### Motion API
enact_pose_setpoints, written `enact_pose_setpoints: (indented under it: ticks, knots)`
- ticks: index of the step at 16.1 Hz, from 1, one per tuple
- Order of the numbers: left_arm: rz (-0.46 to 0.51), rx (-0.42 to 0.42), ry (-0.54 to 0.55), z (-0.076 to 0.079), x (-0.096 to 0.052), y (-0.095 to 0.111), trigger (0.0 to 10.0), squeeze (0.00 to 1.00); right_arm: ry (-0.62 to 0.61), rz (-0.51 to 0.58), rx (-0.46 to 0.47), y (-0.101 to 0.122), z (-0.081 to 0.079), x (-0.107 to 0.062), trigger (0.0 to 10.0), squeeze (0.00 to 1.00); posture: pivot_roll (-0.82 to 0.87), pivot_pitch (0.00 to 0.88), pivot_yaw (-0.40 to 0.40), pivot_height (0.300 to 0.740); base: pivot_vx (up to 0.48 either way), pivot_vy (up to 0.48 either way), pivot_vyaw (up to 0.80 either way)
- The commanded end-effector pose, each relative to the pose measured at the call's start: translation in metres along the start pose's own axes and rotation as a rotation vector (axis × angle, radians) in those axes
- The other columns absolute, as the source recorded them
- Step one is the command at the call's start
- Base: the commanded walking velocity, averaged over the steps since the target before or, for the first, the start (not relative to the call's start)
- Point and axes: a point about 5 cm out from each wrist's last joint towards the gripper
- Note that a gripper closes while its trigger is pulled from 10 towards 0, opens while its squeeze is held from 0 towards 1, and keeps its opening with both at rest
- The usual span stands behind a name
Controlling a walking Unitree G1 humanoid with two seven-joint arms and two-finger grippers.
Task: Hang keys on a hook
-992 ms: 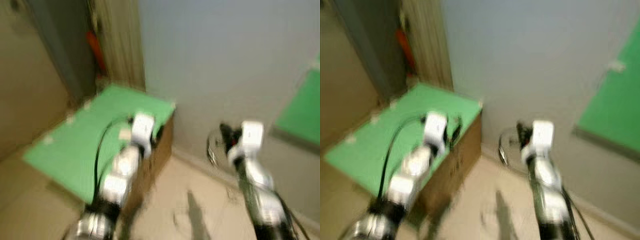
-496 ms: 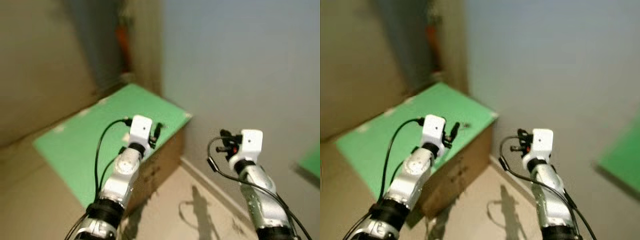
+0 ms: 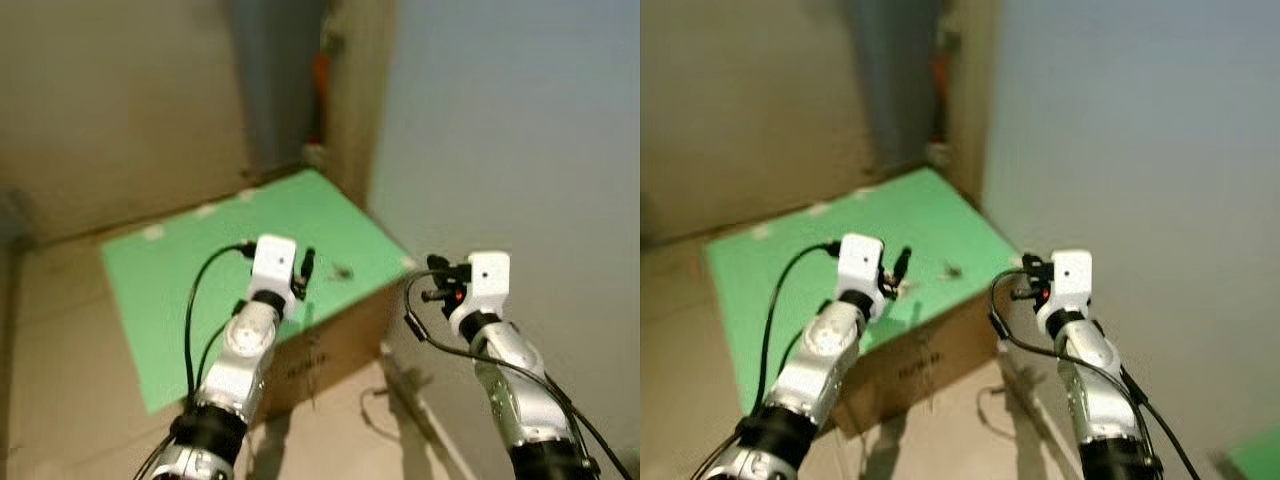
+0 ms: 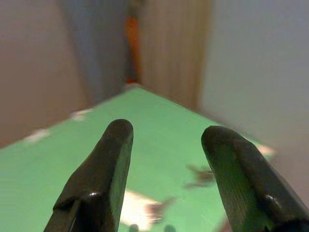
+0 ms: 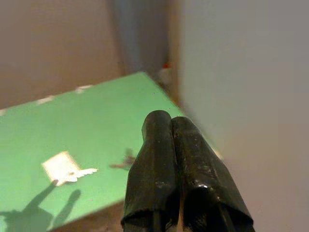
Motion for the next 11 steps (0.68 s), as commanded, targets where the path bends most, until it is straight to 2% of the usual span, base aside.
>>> enact_pose_setpoints:
  ticks: [1,3,4,6,8,11]
  knots:
    - [-0.016,0.018,0.05,-0.0123,-0.0022,-0.0035,10.0,0.0,0.05,0.002,0.009,0.001,-0.0119,0.0049,10.0,0.0,-0.05,0.0,-0.004,0.74,0.0,0.0,0.6]
    - [-0.031,0.015,0.067,-0.0147,-0.002,-0.0059,10.0,0.0,0.045,-0.035,0.031,-0.0036,-0.0129,0.0053,10.0,0.0,-0.05,0.0,-0.007,0.74,0.0,0.0,0.29]
    - [-0.017,-0.023,0.036,-0.0119,-0.0027,-0.0039,10.0,0.0,0.063,-0.033,0.038,-0.0042,-0.0151,0.0044,10.0,0.0,-0.06,0.0,-0.006,0.74,0.24,0.0,0.0]
    - [-0.019,-0.001,0.04,-0.0121,-0.0032,-0.0041,10.0,0.0,0.066,-0.036,0.037,-0.0049,-0.0146,0.0033,10.0,0.0,-0.06,0.0,-0.006,0.74,0.373,0.302,0.0]
    - [-0.057,0.073,0.033,-0.0131,-0.001,-0.0076,10.0,0.0,0.068,-0.04,0.031,-0.0064,-0.0144,0.0006,10.0,0.0,-0.07,0.0,0.002,0.74,0.454,0.0,0.0]
    - [-0.088,0.101,-0.018,-0.0075,0.0052,-0.0061,10.0,0.0,0.068,-0.033,0.031,-0.006,-0.0168,0.0009,10.0,0.0,-0.08,0.0,0.012,0.74,0.48,0.0,0.0]
Point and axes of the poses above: a point about 5 cm out from each wrist's last joint towards the gripper, its own x axis pointing out of the wrist towards the gripper, its own y axis along the axis of the wrist's last joint, z = x × y, and after that the axes turned 1 degree about x, right-handed
